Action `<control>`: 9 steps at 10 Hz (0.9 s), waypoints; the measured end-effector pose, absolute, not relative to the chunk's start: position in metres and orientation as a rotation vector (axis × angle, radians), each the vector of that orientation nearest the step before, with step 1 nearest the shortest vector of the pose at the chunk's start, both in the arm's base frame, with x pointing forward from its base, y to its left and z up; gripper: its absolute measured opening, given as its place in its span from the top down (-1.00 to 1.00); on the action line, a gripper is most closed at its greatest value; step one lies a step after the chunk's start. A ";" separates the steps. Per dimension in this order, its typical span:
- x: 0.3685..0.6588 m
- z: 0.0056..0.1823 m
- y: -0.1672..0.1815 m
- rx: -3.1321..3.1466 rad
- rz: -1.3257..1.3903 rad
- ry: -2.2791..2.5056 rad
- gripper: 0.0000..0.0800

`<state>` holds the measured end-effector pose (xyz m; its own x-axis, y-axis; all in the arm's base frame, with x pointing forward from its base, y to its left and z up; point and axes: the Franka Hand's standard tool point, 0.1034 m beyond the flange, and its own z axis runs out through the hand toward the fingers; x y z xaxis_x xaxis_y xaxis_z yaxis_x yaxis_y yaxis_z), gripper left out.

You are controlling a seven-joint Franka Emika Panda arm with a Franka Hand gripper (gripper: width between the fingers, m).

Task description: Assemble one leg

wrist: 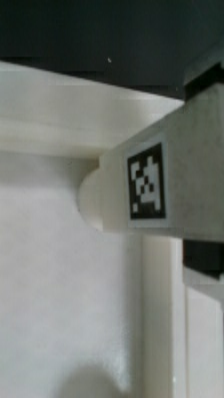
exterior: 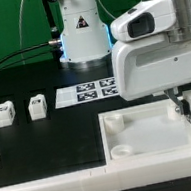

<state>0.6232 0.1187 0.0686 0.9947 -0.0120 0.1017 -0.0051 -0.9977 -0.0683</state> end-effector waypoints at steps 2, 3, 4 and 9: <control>0.622 0.069 0.118 -3.045 -0.177 0.257 0.26; 0.622 0.069 0.117 -3.017 -0.175 0.440 0.26; 0.622 0.069 0.117 -2.994 -0.171 0.553 0.26; 0.622 0.068 0.114 -2.673 -0.099 1.355 0.26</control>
Offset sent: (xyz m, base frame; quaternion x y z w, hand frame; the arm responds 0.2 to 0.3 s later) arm -0.0050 -0.0042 0.0022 -0.0078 0.0195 0.2188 0.9755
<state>0.6220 0.1138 0.0683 0.5917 -0.8062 -0.0055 -0.7967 -0.5837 -0.1566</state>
